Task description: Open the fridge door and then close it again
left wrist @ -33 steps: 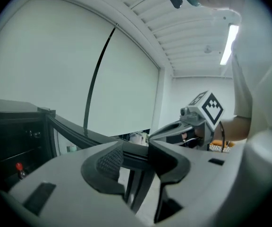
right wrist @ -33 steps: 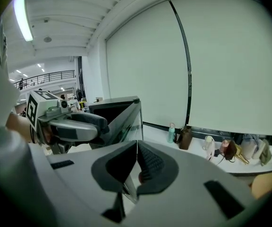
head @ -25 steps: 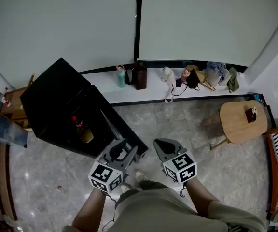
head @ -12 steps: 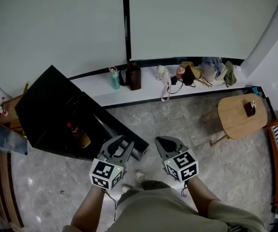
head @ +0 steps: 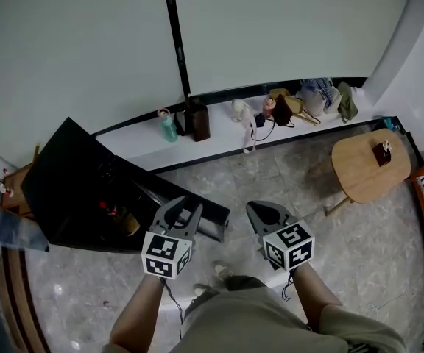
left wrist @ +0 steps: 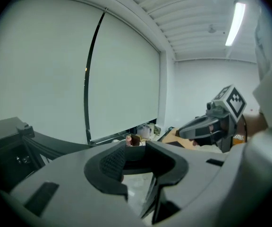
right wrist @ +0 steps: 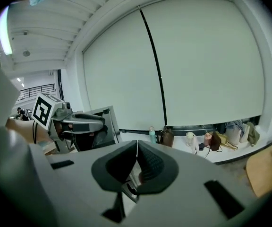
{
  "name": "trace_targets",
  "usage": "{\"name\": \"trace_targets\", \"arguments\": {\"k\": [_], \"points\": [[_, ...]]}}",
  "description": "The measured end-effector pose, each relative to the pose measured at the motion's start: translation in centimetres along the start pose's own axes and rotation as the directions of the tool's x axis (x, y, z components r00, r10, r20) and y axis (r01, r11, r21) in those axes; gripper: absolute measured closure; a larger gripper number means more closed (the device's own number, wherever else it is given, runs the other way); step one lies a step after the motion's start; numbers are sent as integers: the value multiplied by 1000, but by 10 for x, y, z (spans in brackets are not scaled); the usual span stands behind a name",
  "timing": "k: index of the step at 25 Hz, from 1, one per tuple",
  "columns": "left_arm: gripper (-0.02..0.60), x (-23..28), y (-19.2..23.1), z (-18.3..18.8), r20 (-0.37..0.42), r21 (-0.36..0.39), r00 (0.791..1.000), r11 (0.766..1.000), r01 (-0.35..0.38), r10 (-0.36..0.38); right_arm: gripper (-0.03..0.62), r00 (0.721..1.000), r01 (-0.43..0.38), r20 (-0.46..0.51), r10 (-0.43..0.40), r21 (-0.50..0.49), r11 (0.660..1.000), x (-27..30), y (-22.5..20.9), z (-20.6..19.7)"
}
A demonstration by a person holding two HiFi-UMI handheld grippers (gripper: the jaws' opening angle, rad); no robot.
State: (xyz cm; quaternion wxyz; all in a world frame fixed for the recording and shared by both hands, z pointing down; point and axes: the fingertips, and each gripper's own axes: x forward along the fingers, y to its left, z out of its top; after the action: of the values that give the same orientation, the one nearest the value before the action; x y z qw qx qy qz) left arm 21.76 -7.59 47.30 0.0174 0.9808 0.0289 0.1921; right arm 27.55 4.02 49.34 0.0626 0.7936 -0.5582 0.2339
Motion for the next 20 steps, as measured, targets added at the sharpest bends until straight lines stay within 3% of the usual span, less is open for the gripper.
{"name": "trace_targets", "arguments": {"k": [20], "points": [[477, 81, 19, 30, -41, -7, 999, 1000, 2, -3, 597, 986, 100, 133, -96, -27, 995, 10, -71, 56]]}}
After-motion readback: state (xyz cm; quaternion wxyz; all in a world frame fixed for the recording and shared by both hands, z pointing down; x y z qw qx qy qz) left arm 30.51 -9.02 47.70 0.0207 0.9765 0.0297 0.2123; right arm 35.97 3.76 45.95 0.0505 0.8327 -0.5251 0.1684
